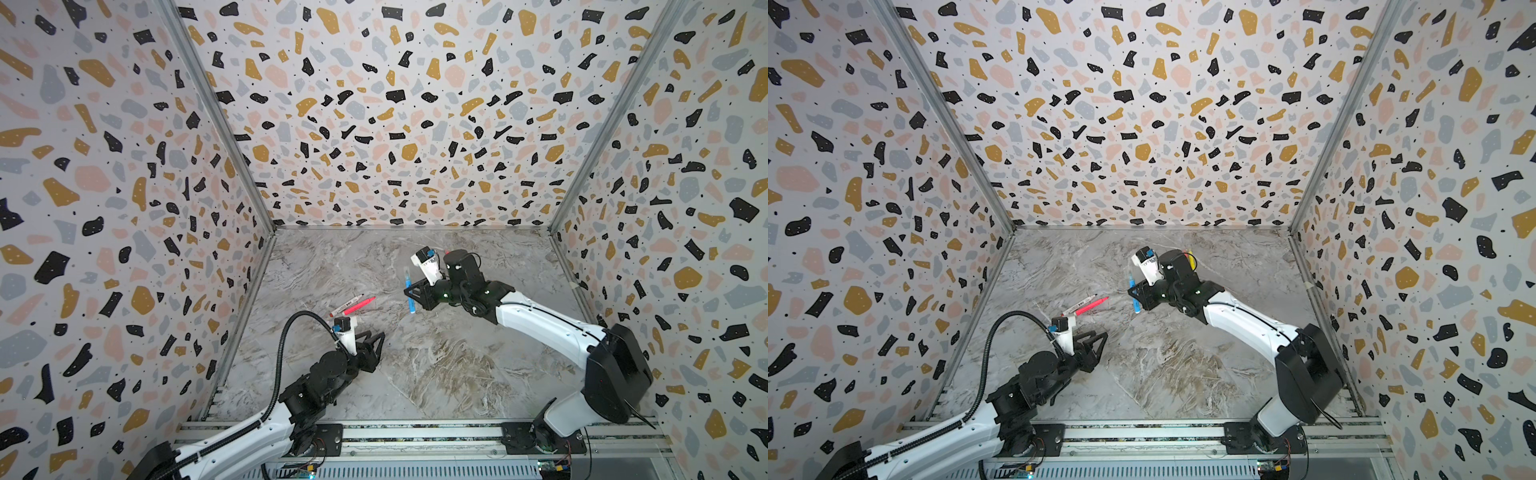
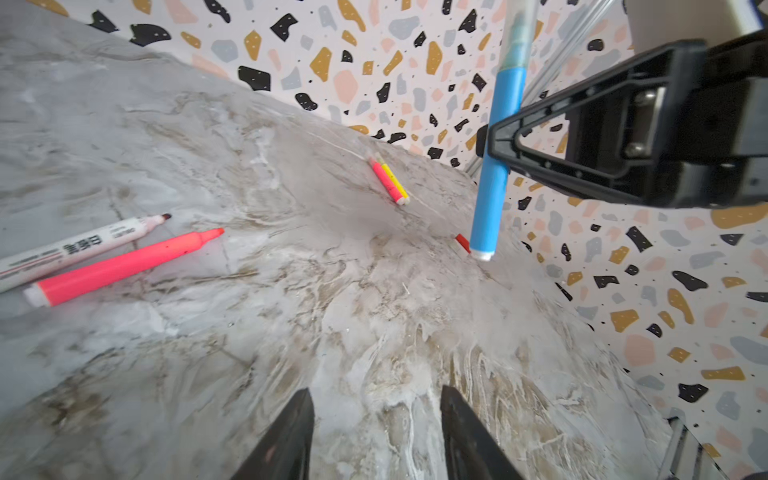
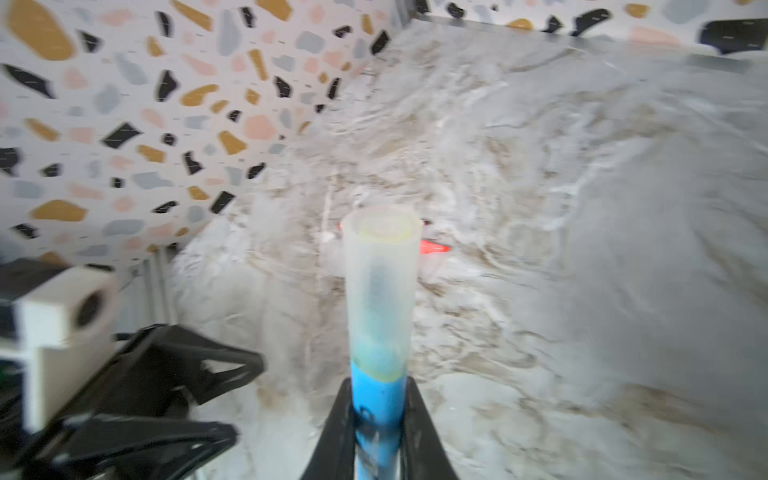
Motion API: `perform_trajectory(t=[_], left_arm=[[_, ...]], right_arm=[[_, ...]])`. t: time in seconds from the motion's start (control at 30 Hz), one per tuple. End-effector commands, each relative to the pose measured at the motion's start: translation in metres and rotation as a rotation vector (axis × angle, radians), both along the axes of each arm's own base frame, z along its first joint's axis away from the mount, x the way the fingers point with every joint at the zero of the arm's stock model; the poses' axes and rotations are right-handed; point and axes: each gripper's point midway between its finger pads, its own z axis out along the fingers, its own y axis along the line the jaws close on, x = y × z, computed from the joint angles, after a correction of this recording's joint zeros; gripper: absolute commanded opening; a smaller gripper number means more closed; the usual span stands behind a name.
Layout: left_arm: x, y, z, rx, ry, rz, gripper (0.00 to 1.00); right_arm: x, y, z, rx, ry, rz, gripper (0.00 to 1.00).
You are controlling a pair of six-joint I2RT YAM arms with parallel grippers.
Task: Insert the pens into the pen caps
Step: 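Open the left gripper and carry the capped marker away with the right gripper, then lower the capped blue marker beside the pink and yellow highlighters with the right gripper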
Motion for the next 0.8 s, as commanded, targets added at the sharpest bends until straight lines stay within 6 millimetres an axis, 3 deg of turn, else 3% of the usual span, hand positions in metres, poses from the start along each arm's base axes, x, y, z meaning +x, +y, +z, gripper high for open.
perform_trajectory(t=[0.0,0.13,0.33,0.53,0.77], left_arm=[[0.004,0.01,-0.004,-0.01,0.019,0.07,0.5],[0.007,0.008,0.003,0.016,0.015,0.069,0.5],[0.007,0.011,0.01,0.06,0.016,0.078,0.49],[0.004,0.014,0.007,0.051,0.015,0.073,0.49],[0.005,0.013,0.007,0.055,0.012,0.075,0.5]], right_arm=[[0.048,-0.027,-0.034,-0.164,0.04,-0.115,0.12],[0.107,-0.025,-0.068,-0.309,0.082,-0.19,0.13],[0.165,-0.02,-0.114,-0.482,0.122,-0.249,0.13],[0.2,-0.042,-0.136,-0.561,0.128,-0.325,0.13],[0.215,-0.081,-0.145,-0.597,0.142,-0.397,0.18]])
